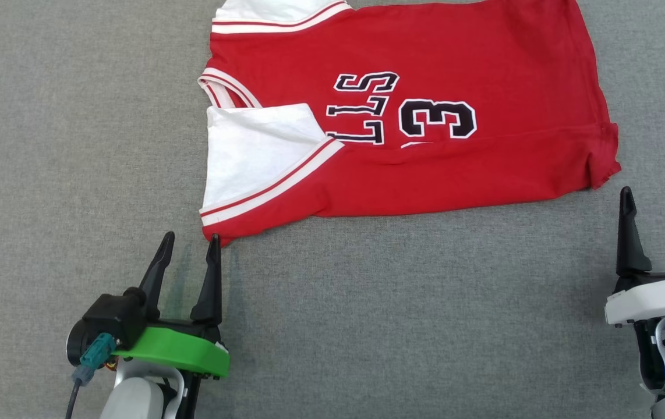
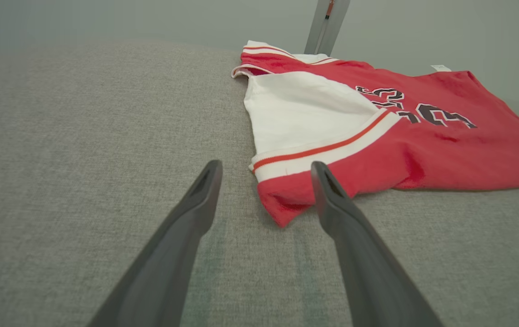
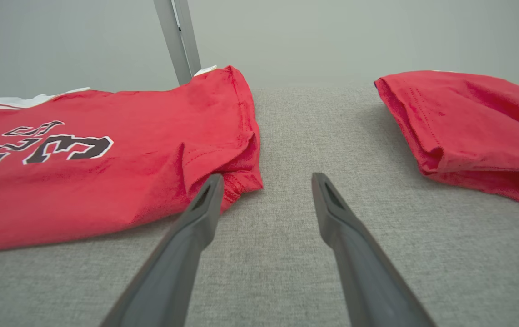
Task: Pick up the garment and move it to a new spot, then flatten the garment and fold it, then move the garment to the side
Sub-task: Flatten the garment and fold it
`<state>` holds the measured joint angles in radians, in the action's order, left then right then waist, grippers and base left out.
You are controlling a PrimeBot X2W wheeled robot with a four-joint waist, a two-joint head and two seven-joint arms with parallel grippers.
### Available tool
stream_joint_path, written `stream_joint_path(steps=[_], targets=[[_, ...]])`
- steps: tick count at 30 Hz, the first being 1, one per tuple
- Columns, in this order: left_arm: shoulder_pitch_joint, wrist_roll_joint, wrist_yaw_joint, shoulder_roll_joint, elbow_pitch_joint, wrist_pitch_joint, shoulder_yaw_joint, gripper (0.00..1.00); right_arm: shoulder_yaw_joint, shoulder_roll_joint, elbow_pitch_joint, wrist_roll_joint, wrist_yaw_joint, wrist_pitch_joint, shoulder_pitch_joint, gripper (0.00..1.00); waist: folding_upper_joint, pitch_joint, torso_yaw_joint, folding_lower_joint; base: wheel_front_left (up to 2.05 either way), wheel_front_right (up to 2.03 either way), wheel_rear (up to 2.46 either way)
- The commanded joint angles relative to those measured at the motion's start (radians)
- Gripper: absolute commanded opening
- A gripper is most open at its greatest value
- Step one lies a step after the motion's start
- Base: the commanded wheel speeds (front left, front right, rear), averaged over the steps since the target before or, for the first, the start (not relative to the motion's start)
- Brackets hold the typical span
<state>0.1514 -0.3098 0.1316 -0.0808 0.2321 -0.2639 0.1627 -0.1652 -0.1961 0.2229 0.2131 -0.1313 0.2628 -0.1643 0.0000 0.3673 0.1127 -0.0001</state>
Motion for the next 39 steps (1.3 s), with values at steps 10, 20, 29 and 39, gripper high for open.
stream_joint_path(steps=[10,20,29,39], targets=[[0.093,-0.045,-0.003,0.010,0.168,0.000,0.026,1.00,0.097,-0.003,0.027,0.036,0.001,0.003,-0.048,1.00,0.0000,0.001,-0.012,0.0001,0.00,0.00,0.00],[0.159,-0.089,-0.003,-0.018,0.235,0.000,0.104,0.00,0.133,-0.018,0.083,0.053,0.001,0.003,-0.100,1.00,0.0000,0.006,-0.006,0.0001,0.00,0.00,0.00],[0.160,-0.108,-0.003,-0.053,0.203,0.000,0.144,0.00,0.143,-0.034,0.182,0.049,0.001,0.003,-0.155,0.68,0.0000,-0.001,0.008,0.0001,0.00,0.00,0.00],[0.139,-0.101,-0.003,-0.088,0.185,0.000,0.136,0.00,0.136,-0.062,0.184,0.104,0.001,0.003,-0.111,0.00,0.0000,-0.026,0.007,0.0001,0.00,0.00,0.00]])
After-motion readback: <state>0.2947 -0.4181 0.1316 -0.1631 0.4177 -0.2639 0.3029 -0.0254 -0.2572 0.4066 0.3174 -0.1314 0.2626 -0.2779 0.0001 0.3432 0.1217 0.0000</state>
